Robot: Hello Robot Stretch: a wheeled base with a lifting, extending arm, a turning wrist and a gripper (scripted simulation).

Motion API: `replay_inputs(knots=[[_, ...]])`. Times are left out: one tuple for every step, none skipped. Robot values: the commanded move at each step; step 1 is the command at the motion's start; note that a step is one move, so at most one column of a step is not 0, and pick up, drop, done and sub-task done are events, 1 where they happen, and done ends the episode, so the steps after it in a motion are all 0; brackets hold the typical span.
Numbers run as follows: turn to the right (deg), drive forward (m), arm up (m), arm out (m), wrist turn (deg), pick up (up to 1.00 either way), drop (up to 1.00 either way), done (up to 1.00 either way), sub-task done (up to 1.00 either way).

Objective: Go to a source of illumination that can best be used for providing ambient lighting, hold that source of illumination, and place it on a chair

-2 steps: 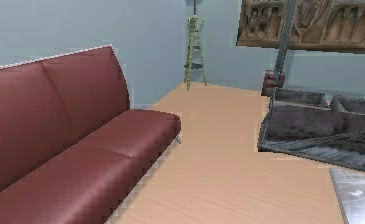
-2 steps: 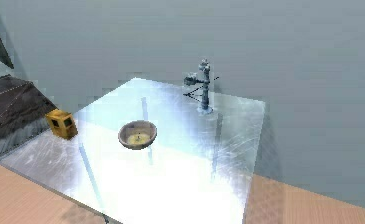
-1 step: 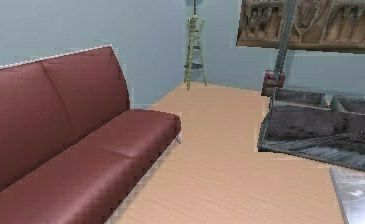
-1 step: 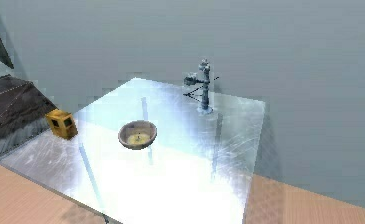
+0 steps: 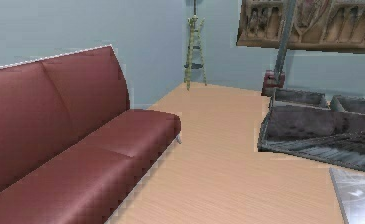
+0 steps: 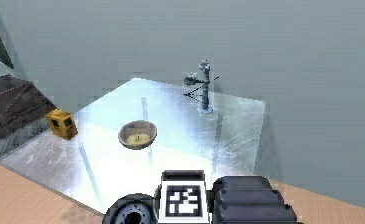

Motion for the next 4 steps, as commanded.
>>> replay_inputs(knots=[[0.0, 0.00, 0.00, 0.50, 0.0, 0.00, 0.00, 0.00, 0.00], [0.0, 0.00, 0.00, 0.00, 45.0, 0.00, 0.00, 0.00, 0.00], [0.0, 0.00, 0.00, 0.00, 45.0, 0.00, 0.00, 0.00, 0.00], [0.0, 0.00, 0.00, 0.00, 27.0, 0.00, 0.00, 0.00, 0.00]])
